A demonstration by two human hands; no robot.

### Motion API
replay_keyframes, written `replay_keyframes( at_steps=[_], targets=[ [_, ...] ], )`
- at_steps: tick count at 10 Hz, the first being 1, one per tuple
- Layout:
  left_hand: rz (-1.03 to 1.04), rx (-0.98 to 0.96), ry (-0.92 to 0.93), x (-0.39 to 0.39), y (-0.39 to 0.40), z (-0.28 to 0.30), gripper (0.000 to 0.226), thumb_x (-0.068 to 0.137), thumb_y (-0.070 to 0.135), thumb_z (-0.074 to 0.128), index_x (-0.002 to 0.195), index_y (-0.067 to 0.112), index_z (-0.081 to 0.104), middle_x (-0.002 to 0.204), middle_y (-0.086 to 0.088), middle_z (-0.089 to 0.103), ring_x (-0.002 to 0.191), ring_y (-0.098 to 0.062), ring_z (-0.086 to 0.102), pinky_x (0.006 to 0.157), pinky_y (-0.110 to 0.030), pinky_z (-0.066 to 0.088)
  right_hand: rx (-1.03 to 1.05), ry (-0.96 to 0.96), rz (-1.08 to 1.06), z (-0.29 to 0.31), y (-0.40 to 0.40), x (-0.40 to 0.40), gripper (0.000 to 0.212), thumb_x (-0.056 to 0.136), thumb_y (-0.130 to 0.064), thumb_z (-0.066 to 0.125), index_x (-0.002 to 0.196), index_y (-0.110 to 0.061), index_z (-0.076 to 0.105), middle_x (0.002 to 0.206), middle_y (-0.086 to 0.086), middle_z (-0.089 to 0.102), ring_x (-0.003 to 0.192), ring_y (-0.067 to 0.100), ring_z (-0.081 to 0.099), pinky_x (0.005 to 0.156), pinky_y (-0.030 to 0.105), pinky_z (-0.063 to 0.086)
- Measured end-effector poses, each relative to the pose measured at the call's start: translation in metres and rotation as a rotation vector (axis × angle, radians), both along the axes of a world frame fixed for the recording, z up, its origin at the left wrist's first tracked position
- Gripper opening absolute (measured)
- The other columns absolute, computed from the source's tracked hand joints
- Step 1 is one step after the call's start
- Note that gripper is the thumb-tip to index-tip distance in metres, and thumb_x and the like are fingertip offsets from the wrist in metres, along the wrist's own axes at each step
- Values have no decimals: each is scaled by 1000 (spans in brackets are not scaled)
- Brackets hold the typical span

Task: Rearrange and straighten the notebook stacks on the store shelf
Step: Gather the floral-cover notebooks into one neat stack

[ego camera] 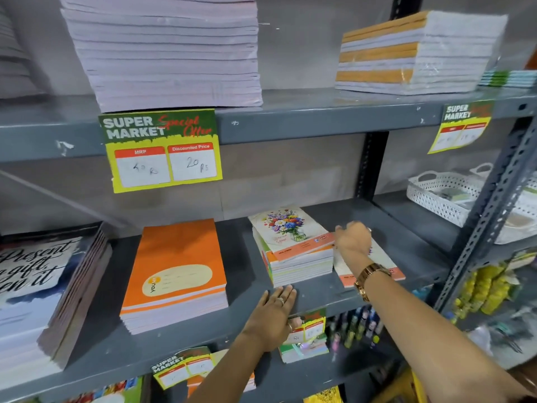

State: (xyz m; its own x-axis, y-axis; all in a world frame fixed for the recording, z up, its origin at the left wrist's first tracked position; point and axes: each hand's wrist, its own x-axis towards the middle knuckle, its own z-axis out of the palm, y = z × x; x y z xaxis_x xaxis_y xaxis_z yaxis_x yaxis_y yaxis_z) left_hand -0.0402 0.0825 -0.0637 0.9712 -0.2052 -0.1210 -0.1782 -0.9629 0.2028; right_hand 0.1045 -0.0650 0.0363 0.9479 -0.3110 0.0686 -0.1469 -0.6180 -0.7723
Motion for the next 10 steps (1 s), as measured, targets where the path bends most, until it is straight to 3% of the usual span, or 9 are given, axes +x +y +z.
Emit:
replay_keyframes(
  at_steps=[1, 3, 4, 6, 8, 9, 10],
  targets=[
    [-21, 17, -21, 10, -9, -2, 62, 99, 39, 27, 148, 15, -2, 160, -2, -2, 147, -17, -5, 120, -34, -4, -37, 32, -58, -10, -26, 1, 35, 89, -17, 57, 111, 10, 58, 118, 27, 61, 111, 38, 58, 89, 40, 49],
    [-76, 47, -26, 31, -30, -6, 62, 99, 41, 24, 148, 14, -2, 160, -3, -4, 147, -17, -6, 120, -34, -5, -179, 363, -92, -33, -81, -1, 74, 80, -43, 62, 136, 1, 39, 145, 20, 37, 132, 36, 36, 108, 46, 37],
    [-91, 39, -33, 41, -39, -9, 60, 100, 40, 22, 148, 14, -2, 160, -2, -6, 147, -15, -7, 120, -32, -5, -227, 440, 0, -39, -100, -2, 80, 72, -52, 68, 132, -2, 46, 142, 18, 42, 129, 35, 42, 106, 44, 42],
    [-81, 88, -89, 49, -54, -18, 58, 100, 40, 15, 148, 15, -4, 160, -2, -5, 147, -17, -7, 121, -34, -5, -286, 492, 3, -42, -106, 9, 77, 66, -39, 80, 126, -3, 49, 132, 16, 52, 123, 34, 47, 100, 46, 46],
    [-93, 112, -115, 49, -54, -22, 57, 100, 41, 13, 148, 15, -5, 159, -2, -7, 147, -17, -9, 120, -35, -6, -270, 615, -63, -46, -103, 24, 80, 69, -35, 81, 133, -7, 42, 143, 15, 42, 132, 34, 35, 105, 49, 34],
    [-97, 103, -102, 48, -54, -20, 58, 100, 41, 14, 148, 16, -5, 159, -2, -7, 147, -16, -10, 120, -34, -7, -214, 573, -65, -52, -105, 26, 68, 71, -32, 79, 125, -7, 48, 134, 13, 51, 126, 32, 44, 102, 44, 38],
    [-99, 85, -85, 46, -53, -15, 58, 100, 42, 16, 148, 16, -4, 159, -2, -7, 147, -17, -10, 120, -34, -7, -110, 415, -112, -52, -102, 23, 40, 78, -16, 70, 111, 1, 57, 119, 17, 62, 110, 32, 59, 88, 35, 49]
  ],
)
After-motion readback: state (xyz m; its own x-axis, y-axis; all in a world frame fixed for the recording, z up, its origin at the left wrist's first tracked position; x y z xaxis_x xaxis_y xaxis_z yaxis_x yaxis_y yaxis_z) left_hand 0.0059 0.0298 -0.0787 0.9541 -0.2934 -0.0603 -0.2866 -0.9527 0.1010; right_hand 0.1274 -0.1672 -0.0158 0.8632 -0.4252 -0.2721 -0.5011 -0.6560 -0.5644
